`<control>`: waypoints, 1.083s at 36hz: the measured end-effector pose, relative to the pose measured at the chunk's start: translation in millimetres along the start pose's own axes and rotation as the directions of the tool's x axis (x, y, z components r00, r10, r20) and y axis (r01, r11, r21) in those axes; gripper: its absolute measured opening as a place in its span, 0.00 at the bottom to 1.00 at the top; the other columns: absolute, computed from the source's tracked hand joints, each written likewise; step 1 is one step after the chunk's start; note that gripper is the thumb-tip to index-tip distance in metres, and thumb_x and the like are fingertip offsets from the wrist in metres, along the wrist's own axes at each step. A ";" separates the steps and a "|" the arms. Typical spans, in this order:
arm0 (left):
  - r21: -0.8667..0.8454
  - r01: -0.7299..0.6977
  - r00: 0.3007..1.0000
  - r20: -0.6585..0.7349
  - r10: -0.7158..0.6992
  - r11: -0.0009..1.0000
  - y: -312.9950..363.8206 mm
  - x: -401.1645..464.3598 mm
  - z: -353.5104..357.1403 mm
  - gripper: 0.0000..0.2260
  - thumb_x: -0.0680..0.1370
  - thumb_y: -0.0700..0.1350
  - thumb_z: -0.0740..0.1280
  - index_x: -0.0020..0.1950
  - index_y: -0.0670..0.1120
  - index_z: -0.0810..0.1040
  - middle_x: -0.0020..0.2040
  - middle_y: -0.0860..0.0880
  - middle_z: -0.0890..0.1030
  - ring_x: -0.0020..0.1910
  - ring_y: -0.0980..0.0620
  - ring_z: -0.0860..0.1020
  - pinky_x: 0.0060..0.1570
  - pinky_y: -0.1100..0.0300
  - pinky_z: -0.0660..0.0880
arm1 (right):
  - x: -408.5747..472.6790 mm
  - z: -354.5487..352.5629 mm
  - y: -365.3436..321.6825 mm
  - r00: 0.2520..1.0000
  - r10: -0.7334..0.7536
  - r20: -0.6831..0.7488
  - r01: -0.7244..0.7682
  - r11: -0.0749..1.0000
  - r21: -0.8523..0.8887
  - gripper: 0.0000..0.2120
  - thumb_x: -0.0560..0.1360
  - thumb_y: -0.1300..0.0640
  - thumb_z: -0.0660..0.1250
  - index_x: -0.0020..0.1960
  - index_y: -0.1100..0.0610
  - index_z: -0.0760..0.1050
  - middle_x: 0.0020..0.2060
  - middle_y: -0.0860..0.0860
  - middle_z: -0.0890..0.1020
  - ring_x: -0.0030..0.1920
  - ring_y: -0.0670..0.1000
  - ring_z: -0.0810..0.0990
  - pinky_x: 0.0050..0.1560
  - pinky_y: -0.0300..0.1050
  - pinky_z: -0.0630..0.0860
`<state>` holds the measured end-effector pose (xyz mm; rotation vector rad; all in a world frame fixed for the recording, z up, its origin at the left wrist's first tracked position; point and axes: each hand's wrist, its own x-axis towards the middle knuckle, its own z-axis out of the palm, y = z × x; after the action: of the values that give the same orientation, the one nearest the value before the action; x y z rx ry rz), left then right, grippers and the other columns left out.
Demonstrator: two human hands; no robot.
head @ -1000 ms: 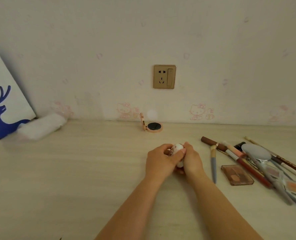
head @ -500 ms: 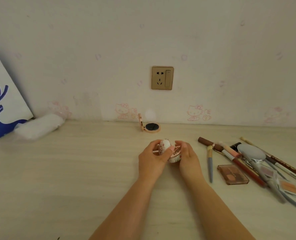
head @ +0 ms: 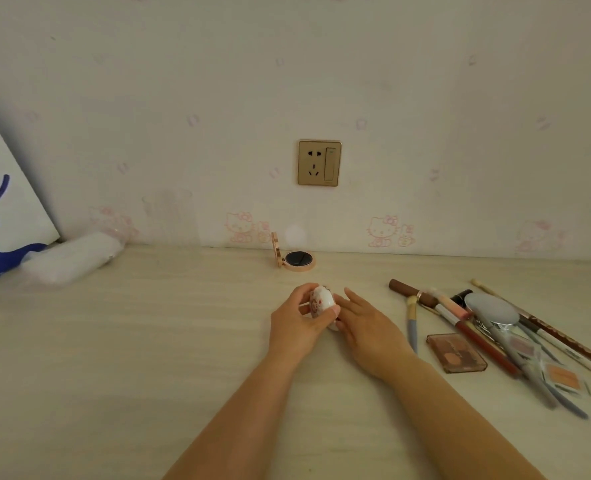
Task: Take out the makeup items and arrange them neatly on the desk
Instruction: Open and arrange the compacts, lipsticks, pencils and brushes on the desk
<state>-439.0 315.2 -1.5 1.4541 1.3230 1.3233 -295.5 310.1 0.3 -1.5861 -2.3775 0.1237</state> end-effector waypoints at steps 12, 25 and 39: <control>0.038 -0.026 0.992 0.121 0.022 0.999 -3.3 17.9 1.1 0.20 0.72 0.43 0.73 0.62 0.51 0.72 0.54 0.56 0.77 0.48 0.64 0.77 0.41 0.80 0.70 | 12.2 -1.9 2.8 0.992 0.117 0.051 -0.112 0.990 -0.088 0.26 0.81 0.58 0.50 0.77 0.49 0.50 0.77 0.46 0.51 0.77 0.48 0.49 0.72 0.42 0.55; 0.233 -0.119 0.983 0.164 0.082 0.965 -5.4 71.9 22.1 0.19 0.77 0.46 0.67 0.67 0.48 0.71 0.62 0.51 0.75 0.52 0.59 0.74 0.43 0.80 0.66 | 61.3 6.8 25.8 0.974 0.225 0.031 -0.224 0.974 -0.045 0.26 0.81 0.60 0.48 0.77 0.50 0.48 0.77 0.50 0.48 0.77 0.50 0.45 0.74 0.43 0.50; 0.362 -0.146 0.988 0.091 0.121 0.921 -25.8 117.8 54.7 0.25 0.80 0.50 0.60 0.75 0.49 0.60 0.67 0.49 0.73 0.63 0.51 0.75 0.61 0.57 0.71 | 106.0 11.0 55.1 0.975 0.216 0.056 -0.209 0.972 -0.104 0.28 0.80 0.60 0.48 0.77 0.55 0.43 0.77 0.52 0.46 0.77 0.51 0.41 0.76 0.45 0.42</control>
<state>-398.9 440.9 -12.9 1.8563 1.5071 1.1374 -287.4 429.8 -3.1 -1.9094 -2.2873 0.1075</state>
